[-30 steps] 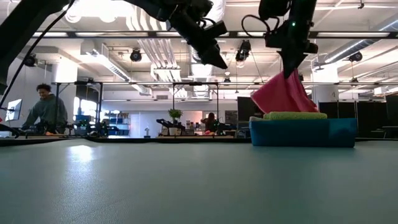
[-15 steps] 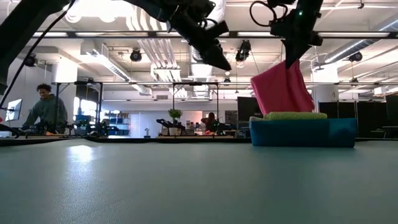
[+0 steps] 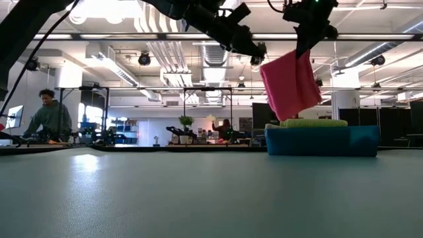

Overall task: Fold microfiber towels
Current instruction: Put the folded pink microfiber cloth into the blue bin

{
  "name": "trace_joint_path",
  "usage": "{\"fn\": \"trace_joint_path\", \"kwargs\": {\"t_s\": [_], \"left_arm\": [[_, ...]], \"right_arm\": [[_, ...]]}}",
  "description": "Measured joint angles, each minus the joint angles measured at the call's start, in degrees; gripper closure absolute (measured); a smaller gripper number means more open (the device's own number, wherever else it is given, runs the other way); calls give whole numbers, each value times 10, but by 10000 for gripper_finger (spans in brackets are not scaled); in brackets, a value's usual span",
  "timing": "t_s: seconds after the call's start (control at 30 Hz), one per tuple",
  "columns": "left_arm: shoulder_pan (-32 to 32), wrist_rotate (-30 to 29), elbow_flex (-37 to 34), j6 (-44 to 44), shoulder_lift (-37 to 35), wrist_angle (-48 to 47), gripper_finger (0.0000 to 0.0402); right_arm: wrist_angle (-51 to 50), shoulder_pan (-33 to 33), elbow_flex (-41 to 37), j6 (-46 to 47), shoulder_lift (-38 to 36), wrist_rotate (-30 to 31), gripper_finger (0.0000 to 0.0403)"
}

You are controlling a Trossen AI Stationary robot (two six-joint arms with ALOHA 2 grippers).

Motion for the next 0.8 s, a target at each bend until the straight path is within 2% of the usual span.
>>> {"fn": "trace_joint_path", "kwargs": {"t_s": [0.17, 0.8], "left_arm": [[-1, 8, 0, -70, 0, -5, 224], [-14, 17, -2, -74, 0, -57, 223]], "right_arm": [[5, 3, 11, 12, 4, 0, 394], [11, 23, 62, 7, 44, 4, 394]]}}
